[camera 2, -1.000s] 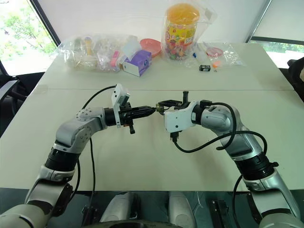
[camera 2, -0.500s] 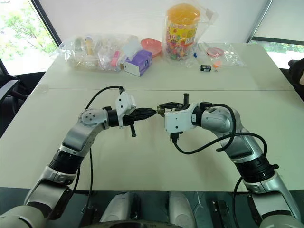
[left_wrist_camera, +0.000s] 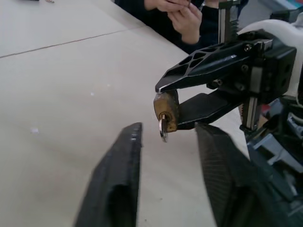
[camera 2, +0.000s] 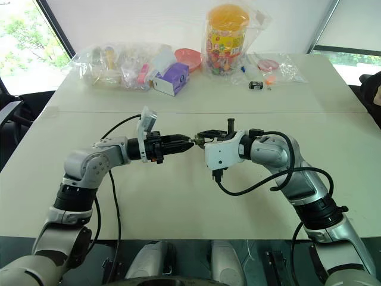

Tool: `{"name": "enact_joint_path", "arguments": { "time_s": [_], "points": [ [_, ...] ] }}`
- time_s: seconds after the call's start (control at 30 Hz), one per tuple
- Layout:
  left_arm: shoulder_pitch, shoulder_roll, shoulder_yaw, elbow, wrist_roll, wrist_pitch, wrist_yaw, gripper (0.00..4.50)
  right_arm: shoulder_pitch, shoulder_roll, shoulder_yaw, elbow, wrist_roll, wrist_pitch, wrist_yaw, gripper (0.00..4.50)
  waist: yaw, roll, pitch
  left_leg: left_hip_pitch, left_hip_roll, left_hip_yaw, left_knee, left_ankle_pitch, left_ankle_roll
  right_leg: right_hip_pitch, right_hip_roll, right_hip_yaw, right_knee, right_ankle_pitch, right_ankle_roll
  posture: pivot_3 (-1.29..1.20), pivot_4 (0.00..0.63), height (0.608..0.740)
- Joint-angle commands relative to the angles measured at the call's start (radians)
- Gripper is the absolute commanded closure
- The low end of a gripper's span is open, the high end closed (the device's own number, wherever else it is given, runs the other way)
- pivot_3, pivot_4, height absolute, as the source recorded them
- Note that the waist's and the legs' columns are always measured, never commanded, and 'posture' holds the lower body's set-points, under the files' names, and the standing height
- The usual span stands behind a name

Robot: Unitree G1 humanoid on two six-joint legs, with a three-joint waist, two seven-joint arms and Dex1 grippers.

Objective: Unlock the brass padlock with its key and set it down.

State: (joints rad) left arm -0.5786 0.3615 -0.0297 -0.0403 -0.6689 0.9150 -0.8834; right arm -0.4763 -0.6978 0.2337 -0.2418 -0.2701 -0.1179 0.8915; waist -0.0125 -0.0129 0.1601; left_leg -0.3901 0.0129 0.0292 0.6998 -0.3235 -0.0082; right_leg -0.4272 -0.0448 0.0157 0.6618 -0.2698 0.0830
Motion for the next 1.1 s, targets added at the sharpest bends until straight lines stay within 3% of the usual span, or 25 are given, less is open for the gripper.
{"name": "enact_joint_path", "arguments": {
  "time_s": [0.03,0.4,0.67,0.77,0.93,1.1],
  "points": [
    [-0.022,-0.003,0.049,-0.028,-0.077,0.065,0.012,1.26,-0.032,-0.01,-0.009,-0.018,0.006,-0.023,-0.001,3.8,0.001,0.0,0.0,0.0,0.0,0.0,0.0,0.0,0.0,0.0,0.0,0.0,0.0,0.0,0.0,0.0,0.15,0.735],
    [-0.009,-0.113,0.002,0.021,0.018,-0.045,0.145,1.26,-0.048,-0.005,-0.004,-0.014,0.002,-0.028,0.0,3.8,0.002,0.0,0.0,0.0,0.0,0.0,0.0,0.0,0.0,0.0,-0.001,0.0,0.0,0.0,0.0,0.0,0.15,0.735],
    [-0.016,-0.121,-0.008,0.038,0.031,-0.06,0.126,1.26,-0.046,-0.009,-0.007,-0.021,0.001,-0.025,-0.001,3.8,0.001,0.0,0.0,0.0,0.0,0.0,0.0,0.0,0.0,0.0,0.0,0.0,0.0,0.0,0.0,0.0,0.15,0.735],
    [-0.019,-0.12,-0.008,0.042,0.032,-0.061,0.12,2.07,-0.048,-0.009,-0.007,-0.018,0.0,-0.026,-0.002,3.8,0.003,0.0,0.0,0.0,0.0,0.0,0.0,0.0,0.0,0.0,0.0,0.0,0.0,0.0,0.0,0.0,0.15,0.735],
    [-0.018,-0.112,-0.013,0.04,0.022,-0.051,0.096,4.48,-0.051,-0.008,-0.007,-0.012,-0.001,-0.03,-0.002,3.8,0.001,0.0,0.0,0.0,-0.001,0.0,0.0,0.0,0.0,0.0,0.0,0.0,0.0,0.0,0.0,0.0,0.15,0.735],
    [-0.019,-0.108,-0.02,0.042,0.014,-0.044,0.09,4.48,-0.053,-0.007,-0.007,-0.014,-0.001,-0.029,-0.001,3.8,0.001,0.0,0.0,0.0,0.0,0.0,0.0,0.0,0.0,0.0,0.0,0.0,0.0,0.0,0.0,0.0,0.15,0.735]
  ]
}}
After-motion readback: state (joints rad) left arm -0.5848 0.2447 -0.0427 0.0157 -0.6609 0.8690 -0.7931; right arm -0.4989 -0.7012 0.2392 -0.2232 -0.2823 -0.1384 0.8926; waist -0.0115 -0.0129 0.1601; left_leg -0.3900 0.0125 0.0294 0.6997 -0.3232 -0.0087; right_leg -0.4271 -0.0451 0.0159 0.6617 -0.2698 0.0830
